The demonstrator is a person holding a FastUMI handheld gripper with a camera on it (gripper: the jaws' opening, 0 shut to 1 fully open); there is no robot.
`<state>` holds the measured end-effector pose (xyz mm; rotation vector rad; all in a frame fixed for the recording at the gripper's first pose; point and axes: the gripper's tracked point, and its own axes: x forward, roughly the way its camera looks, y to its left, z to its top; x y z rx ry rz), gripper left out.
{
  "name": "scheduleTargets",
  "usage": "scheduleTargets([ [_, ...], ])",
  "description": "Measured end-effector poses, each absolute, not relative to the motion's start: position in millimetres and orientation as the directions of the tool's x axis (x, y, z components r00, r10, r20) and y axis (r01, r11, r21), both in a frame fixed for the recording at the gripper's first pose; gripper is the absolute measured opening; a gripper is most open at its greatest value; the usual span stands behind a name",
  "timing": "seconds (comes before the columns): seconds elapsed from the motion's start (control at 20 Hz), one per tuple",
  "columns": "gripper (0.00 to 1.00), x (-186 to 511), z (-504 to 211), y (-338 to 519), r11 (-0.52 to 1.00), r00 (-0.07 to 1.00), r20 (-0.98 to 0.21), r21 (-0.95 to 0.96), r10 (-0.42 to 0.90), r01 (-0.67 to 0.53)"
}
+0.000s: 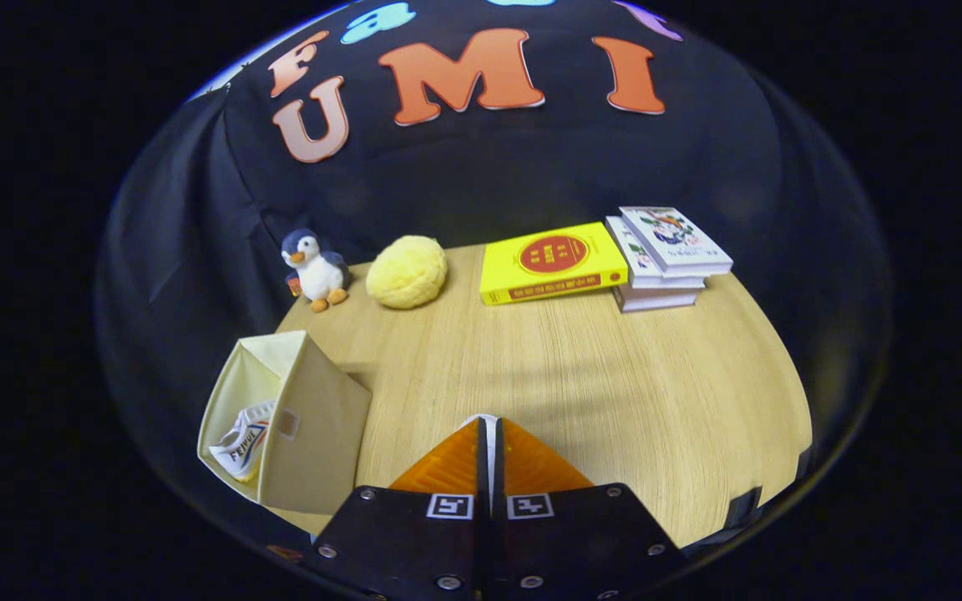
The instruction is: Open the storage box then place both shoes into the box .Put the left shoe in first, then the right shoe, with the right side of both shoes facing outward in a uniform manner.
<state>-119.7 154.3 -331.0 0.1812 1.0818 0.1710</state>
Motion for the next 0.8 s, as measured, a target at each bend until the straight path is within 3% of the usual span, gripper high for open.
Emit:
scheduleTargets([
  [0.25, 0.02, -169.8, -362.7, 174.3, 0.964, 0.343, -0.907, 0.265, 0.245, 0.009],
  [0.3, 0.07, -178.6, -368.7, 178.1, 0.965, 0.324, -0.914, 0.261, 0.243, 0.013],
  [0.55, 0.49, -222.6, -406.9, 185.2, 0.984, 0.232, -0.956, 0.176, 0.18, -0.036],
  [0.65, 0.55, -233.8, -421.1, 184.4, 0.989, 0.211, -0.967, 0.134, 0.145, -0.065],
  [0.8, 0.55, -242.3, -438.0, 187.0, 0.991, 0.187, -0.975, 0.105, 0.119, -0.088],
])
